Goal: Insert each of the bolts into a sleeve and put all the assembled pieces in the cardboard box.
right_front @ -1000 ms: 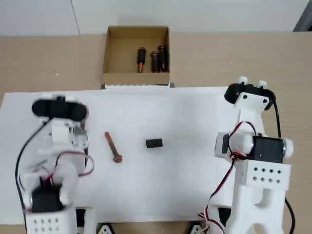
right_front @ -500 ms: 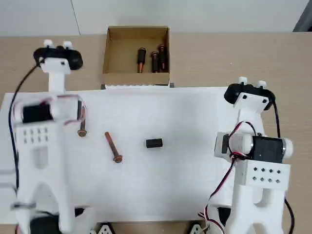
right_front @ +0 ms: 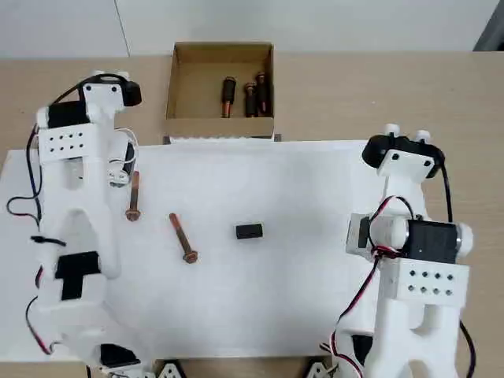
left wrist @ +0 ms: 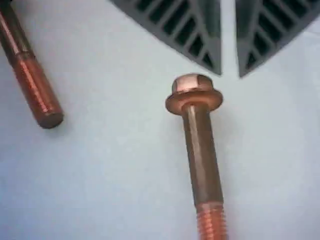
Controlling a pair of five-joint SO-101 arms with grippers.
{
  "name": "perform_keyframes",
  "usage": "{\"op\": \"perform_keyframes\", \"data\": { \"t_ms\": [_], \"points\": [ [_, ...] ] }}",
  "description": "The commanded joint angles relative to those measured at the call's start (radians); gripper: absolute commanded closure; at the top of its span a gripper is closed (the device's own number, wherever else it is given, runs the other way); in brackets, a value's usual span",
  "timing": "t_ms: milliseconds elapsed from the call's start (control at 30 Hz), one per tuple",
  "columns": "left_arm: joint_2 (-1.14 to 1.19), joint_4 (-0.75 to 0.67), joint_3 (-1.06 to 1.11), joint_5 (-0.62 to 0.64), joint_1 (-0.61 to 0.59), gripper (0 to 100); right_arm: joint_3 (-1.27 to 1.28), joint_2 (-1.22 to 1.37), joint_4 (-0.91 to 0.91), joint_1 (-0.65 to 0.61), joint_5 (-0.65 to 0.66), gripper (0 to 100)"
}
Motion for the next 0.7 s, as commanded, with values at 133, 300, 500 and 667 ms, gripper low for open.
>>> {"op": "perform_keyframes", "data": {
  "t_ms": [133, 300, 500, 667],
  "points": [
    [0.046, 0.031, -0.042, -0.021, 0.011, 90, -0.005, -0.021, -0.010, 0.010, -0.009, 99.5],
    [0.089, 0.029, -0.042, -0.023, 0.011, 90, -0.005, -0.021, -0.010, 0.010, -0.009, 99.5],
    [0.166, 0.014, -0.044, -0.043, 0.005, 90, -0.005, -0.024, -0.010, 0.010, -0.009, 99.5],
    [0.195, -0.023, -0.042, -0.041, 0.008, 90, -0.005, -0.024, -0.010, 0.010, -0.009, 99.5]
  ]
}}
